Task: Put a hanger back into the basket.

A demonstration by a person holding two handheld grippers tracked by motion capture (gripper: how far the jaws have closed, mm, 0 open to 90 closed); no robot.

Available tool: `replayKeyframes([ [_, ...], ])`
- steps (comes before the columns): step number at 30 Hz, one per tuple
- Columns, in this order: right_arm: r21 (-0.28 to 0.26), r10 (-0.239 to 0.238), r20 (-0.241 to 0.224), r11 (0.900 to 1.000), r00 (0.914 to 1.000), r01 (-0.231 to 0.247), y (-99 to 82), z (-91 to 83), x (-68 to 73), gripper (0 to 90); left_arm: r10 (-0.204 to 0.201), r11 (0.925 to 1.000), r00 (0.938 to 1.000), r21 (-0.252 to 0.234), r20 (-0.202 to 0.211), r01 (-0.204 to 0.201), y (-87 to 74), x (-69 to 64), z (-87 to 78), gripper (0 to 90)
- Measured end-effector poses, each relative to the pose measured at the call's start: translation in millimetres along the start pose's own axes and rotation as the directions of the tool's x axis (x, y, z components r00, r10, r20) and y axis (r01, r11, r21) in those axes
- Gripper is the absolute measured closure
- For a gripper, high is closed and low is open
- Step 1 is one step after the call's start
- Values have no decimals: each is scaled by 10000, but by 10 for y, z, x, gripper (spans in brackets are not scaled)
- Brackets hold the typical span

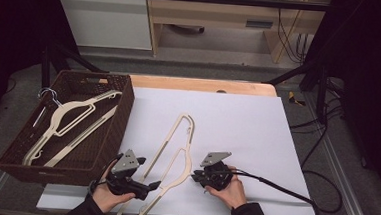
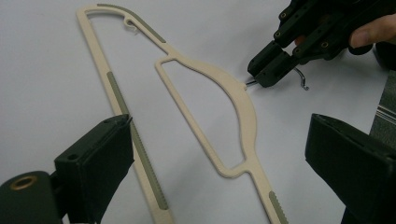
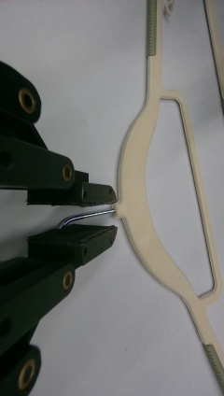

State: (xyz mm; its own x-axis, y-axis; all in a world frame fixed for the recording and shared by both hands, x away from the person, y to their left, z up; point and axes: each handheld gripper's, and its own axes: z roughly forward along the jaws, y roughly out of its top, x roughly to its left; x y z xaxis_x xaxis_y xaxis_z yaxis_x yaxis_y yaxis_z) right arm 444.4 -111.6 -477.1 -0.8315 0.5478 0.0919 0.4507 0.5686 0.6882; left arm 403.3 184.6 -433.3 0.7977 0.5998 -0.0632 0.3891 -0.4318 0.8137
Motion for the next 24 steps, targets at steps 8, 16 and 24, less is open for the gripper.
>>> replayKeyframes([
  [8, -18, -360, 41, 9993, 9993, 361, 1, 8, -9, 869, 7, 10000, 10000, 96, -31, -7, 3, 2, 9, 77],
  [16, -77, -773, 43, 9970, 9970, 773, -7, 13, 3, 867, -26, 9999, 10000, 101, 40, 26, 14, -3, 33, 79],
  [24, -51, -1001, -134, 9950, 9949, 1000, -2, 6, -17, 888, -46, 9999, 9999, 151, 138, 44, 22, -4, 62, 92],
])
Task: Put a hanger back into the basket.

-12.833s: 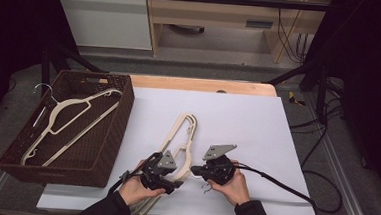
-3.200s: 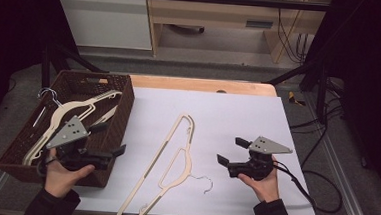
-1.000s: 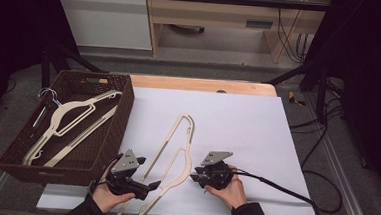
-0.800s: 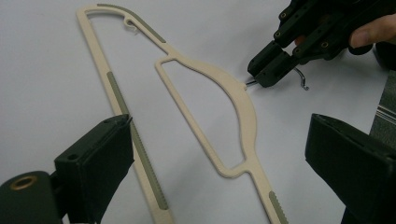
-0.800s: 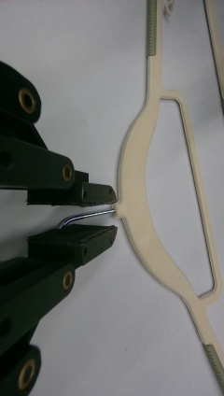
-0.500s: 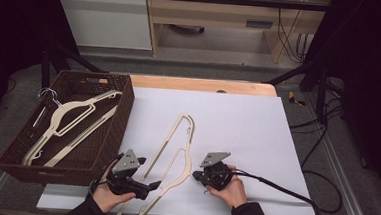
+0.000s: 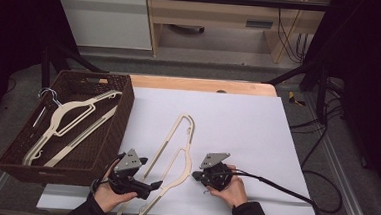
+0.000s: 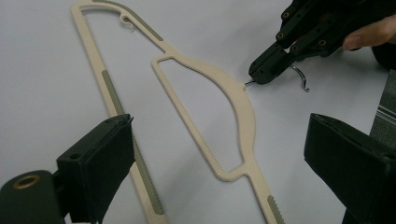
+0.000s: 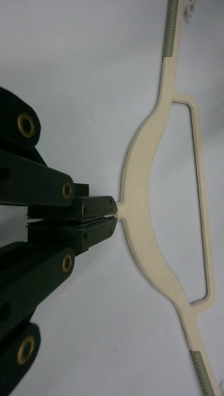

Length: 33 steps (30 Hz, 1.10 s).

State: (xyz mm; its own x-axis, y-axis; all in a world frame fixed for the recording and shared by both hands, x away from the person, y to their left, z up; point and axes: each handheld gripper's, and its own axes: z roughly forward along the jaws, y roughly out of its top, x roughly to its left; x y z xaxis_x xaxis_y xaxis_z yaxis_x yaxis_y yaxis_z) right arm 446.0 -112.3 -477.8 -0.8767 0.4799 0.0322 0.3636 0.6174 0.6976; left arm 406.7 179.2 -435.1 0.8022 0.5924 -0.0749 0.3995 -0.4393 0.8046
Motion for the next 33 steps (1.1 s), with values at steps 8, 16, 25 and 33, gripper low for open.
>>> replayKeyframes([
  [8, -119, 217, -154, 9997, 9996, -219, 35, -61, -4, 889, 237, 9991, 9994, 344, 263, -246, 30, -61, 120, 130],
  [16, -86, 101, -149, 9999, 9998, -102, 88, -104, 28, 890, 631, 9922, 9956, 1032, 695, -701, 54, -157, 349, 267],
  [25, -159, 101, -172, 9998, 9998, -104, 113, -139, 41, 890, 876, 9727, 9919, 2068, 917, -1050, 29, -161, 576, 423],
  [33, -266, 117, -186, 9996, 9998, -122, 133, -159, 50, 890, 729, 9663, 9919, 2389, 1038, -961, 23, -147, 634, 591],
])
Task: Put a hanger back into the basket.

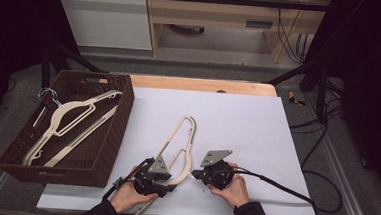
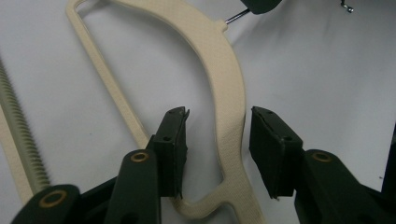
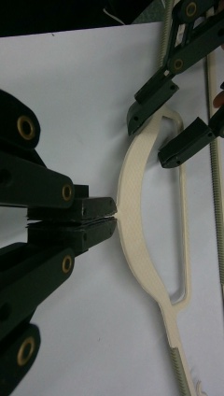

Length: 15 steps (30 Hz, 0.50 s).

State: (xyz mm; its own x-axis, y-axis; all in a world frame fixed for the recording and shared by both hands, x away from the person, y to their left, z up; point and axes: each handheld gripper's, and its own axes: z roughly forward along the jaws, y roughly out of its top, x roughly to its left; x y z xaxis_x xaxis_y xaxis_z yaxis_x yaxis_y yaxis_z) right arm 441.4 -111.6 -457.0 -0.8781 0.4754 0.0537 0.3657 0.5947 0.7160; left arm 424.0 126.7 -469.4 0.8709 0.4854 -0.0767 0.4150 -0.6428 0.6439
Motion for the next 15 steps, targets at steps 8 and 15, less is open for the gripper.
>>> replayKeyframes([
  [8, -32, -114, 21, 9999, 9999, 114, 22, -21, 5, 890, -79, 10000, 9998, 39, 178, 78, 12, 0, 5, 687],
  [15, 27, -107, 19, 9999, 9999, 107, 26, -24, 5, 889, -6, 9998, 9997, 215, 228, 1, 34, -25, -4, 754],
])
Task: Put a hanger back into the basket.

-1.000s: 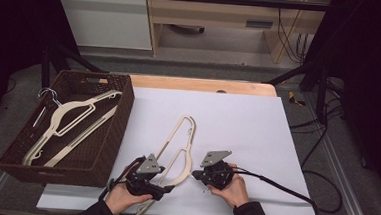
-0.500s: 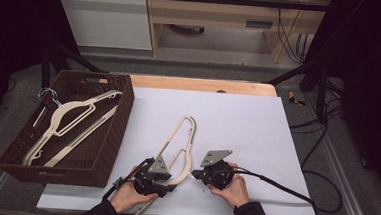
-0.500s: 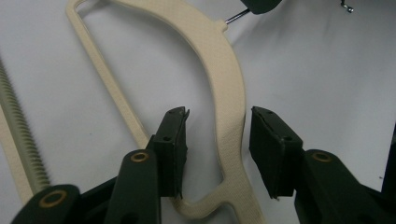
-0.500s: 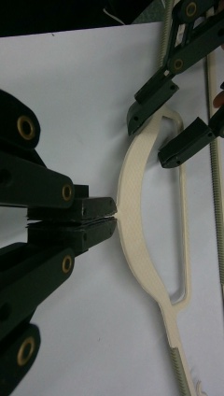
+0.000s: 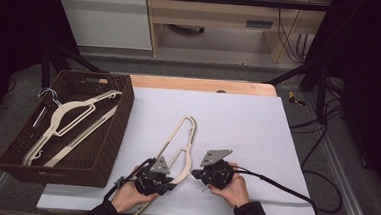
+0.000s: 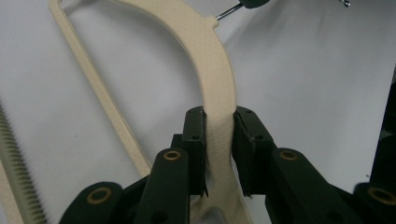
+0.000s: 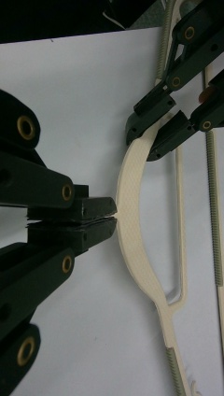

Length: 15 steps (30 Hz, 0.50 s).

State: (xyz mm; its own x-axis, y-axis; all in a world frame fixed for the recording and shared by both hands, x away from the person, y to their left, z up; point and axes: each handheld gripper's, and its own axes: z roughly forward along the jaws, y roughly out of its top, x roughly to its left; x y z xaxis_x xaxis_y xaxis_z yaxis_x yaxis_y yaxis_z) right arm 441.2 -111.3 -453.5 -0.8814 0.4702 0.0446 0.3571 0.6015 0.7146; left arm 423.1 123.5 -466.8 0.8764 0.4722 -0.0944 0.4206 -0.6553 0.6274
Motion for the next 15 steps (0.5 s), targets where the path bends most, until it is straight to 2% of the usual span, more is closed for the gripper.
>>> replayKeyframes([
  [4, -57, -13, -129, 10000, 9999, 13, 7, -20, -5, 884, -56, 10000, 10000, -29, -40, 56, 10, -8, -33, 757],
  [8, -353, 91, -110, 9993, 9999, -95, 18, -55, 5, 818, -111, 9999, 9999, -70, -95, 110, 12, -24, -56, 759],
  [9, -468, -76, -107, 9989, 9999, 71, 23, -76, -5, 803, -76, 10000, 9999, -60, -105, 75, 11, -27, -64, 759],
  [11, -662, 97, 28, 9978, 9999, -94, 41, -143, -1, 756, -110, 9999, 9999, -127, -82, 109, 11, -30, -90, 760],
  [14, -1165, -4, 295, 9932, 9996, 39, 62, -278, -32, 695, -148, 9995, 9998, -265, -92, 146, 12, -29, -154, 760],
  [15, -1499, 90, 583, 9887, 9983, -2, 67, -362, -49, 644, -197, 9992, 9998, -343, -49, 195, 10, -28, -177, 761],
])
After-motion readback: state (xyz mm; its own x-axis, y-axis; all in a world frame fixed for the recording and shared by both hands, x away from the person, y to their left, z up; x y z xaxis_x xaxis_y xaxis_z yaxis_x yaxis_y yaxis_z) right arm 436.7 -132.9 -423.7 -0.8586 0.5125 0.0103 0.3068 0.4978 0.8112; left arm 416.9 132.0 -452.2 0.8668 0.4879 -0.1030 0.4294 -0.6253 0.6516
